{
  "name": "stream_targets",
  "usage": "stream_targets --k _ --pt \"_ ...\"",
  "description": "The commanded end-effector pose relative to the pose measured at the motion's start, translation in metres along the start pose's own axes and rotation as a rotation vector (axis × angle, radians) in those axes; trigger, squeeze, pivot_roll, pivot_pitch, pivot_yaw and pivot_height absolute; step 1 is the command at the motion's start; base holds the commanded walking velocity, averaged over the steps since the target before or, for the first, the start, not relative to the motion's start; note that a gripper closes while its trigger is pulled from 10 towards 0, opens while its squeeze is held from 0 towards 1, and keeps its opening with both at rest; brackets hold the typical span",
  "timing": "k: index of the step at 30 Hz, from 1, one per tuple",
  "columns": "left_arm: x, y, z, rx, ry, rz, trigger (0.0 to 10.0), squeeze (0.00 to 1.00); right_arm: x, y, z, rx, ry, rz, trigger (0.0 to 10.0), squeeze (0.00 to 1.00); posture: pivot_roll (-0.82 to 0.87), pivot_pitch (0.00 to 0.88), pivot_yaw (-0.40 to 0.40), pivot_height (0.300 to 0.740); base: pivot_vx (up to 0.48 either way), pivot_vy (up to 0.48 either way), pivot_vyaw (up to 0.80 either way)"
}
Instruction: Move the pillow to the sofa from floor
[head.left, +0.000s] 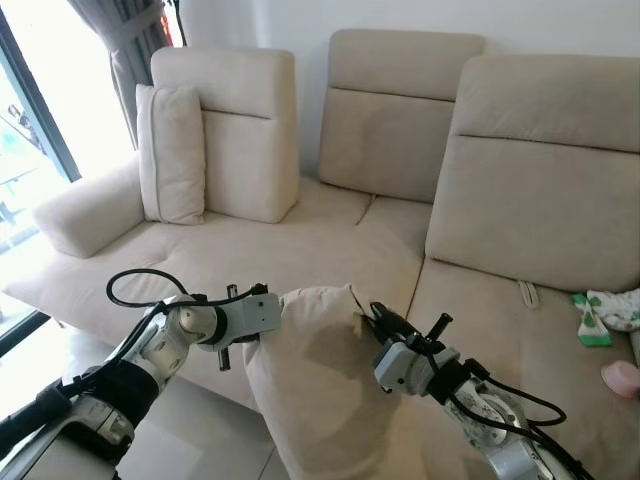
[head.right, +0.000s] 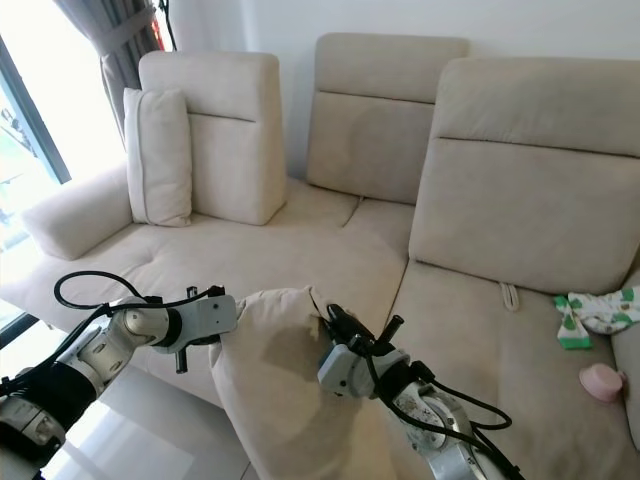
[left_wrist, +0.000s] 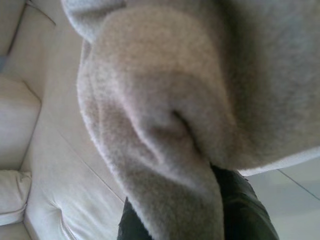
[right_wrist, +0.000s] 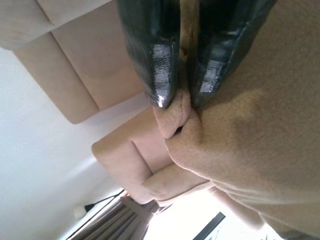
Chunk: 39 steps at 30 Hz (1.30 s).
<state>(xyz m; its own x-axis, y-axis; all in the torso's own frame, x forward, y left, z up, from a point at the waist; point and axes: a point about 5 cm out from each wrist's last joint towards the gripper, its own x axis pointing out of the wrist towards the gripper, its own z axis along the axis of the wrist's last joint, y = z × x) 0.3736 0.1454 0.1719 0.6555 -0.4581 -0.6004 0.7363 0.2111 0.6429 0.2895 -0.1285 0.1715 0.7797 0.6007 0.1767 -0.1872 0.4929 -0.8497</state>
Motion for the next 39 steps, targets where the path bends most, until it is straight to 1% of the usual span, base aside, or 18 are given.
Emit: stream_targets --k 1,4,9,11,12,15,18,24,26,30,35,39 --pt "0.001 0.008 0.022 0.041 -0.096 0.024 10.0 0.00 0.008 -0.012 0.020 -0.016 -0.103 -0.041 10.0 0.00 -0.10 0.000 0.012 0.730 0.000 0.000 0.00" --pt "0.002 0.008 0.027 0.032 -0.129 0.028 10.0 0.00 0.008 -0.015 0.019 -0.015 -0.094 -0.055 10.0 0.00 -0.10 0.000 0.012 0.740 0.000 0.000 0.00" --pt "0.005 0.005 0.030 0.035 -0.145 0.020 10.0 0.00 0.007 -0.018 0.019 -0.014 -0.087 -0.074 10.0 0.00 -0.11 0.000 0.015 0.740 0.000 0.000 0.00" --pt "0.007 0.004 0.037 0.025 -0.181 0.019 10.0 0.00 0.007 -0.023 0.018 -0.001 -0.067 -0.120 10.0 0.00 -0.12 0.000 0.020 0.740 0.000 0.000 0.00" --pt "0.007 0.004 0.037 0.025 -0.181 0.019 10.0 0.00 0.007 -0.023 0.018 -0.001 -0.067 -0.120 10.0 0.00 -0.12 0.000 0.020 0.740 0.000 0.000 0.00" --pt "0.009 0.005 0.050 0.010 -0.248 0.031 10.0 0.00 0.005 -0.024 0.016 0.033 -0.052 -0.148 10.0 0.00 -0.14 0.000 0.033 0.740 0.000 0.000 0.00" --pt "0.009 0.005 0.054 0.010 -0.267 0.035 10.0 0.00 0.005 -0.023 0.016 0.043 -0.050 -0.153 10.0 0.00 -0.14 0.000 0.034 0.740 0.000 0.000 0.00" --pt "0.007 0.011 0.076 0.017 -0.393 0.089 10.0 0.00 0.005 -0.022 0.016 0.076 -0.038 -0.178 10.0 0.00 -0.14 0.000 0.045 0.740 0.000 0.000 0.00" --pt "0.007 0.012 0.078 0.015 -0.405 0.097 10.0 0.00 0.005 -0.022 0.016 0.078 -0.032 -0.180 10.0 0.00 -0.14 0.000 0.045 0.740 0.000 0.000 0.00" --pt "0.006 0.015 0.079 0.018 -0.409 0.107 10.0 0.00 0.005 -0.023 0.014 0.096 -0.012 -0.195 10.0 0.00 -0.15 0.000 0.047 0.740 0.000 0.000 -0.76" --pt "0.007 0.014 0.080 0.022 -0.410 0.108 10.0 0.00 0.006 -0.024 0.014 0.095 -0.011 -0.202 10.0 0.00 -0.14 0.000 0.045 0.740 0.000 0.000 -0.75" --pt "0.007 0.013 0.081 0.019 -0.419 0.110 10.0 0.00 0.007 -0.023 0.015 0.107 -0.016 -0.201 10.0 0.00 -0.14 0.000 0.044 0.740 0.000 0.000 0.00"
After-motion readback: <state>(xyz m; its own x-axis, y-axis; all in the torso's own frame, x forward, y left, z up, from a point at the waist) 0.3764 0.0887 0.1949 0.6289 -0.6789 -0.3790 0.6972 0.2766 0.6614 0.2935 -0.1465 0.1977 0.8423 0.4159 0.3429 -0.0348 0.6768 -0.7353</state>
